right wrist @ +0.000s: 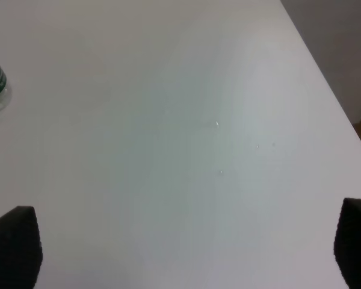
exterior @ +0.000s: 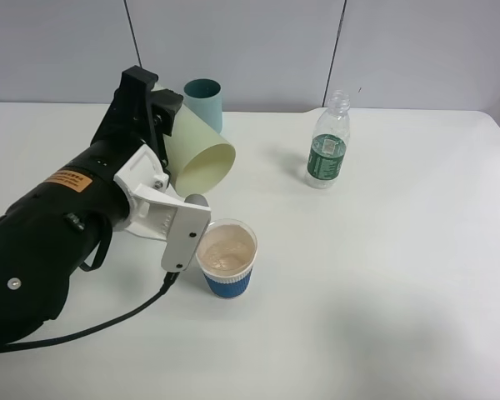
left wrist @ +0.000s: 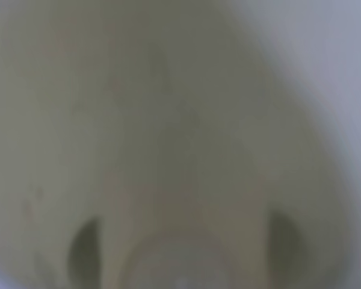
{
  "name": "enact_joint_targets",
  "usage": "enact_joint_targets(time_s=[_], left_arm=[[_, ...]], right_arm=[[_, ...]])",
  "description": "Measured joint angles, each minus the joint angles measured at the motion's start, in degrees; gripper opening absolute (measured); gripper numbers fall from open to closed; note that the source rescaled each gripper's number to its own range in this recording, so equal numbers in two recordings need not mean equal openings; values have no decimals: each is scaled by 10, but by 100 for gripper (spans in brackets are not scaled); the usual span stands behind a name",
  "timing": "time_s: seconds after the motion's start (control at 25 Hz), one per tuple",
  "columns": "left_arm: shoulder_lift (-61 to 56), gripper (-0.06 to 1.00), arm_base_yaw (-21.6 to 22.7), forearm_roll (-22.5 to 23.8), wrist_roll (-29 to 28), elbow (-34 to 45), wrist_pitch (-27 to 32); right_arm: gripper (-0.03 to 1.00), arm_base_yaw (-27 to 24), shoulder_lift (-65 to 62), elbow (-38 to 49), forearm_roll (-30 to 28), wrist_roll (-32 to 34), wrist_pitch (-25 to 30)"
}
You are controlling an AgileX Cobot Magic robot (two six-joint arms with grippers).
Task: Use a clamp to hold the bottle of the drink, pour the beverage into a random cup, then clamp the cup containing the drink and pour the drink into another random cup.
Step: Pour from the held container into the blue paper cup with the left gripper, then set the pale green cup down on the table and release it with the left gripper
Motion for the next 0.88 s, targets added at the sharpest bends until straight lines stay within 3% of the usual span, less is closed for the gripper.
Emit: enact_joint_targets(time_s=[0.36, 0.48, 0.68, 0.88], left_arm=[[-21, 0, 0, 0, -258, 0, 127], [-35, 0, 7, 1, -320, 0, 156], [-66, 0, 64, 7, -386, 0, 232], [-97, 0, 151, 87, -500, 0, 338]], right_arm=[[97, 0, 0, 0, 0, 0, 0], [97, 0, 0, 0, 0, 0, 0], [97, 0, 0, 0, 0, 0, 0], [97, 0, 0, 0, 0, 0, 0]])
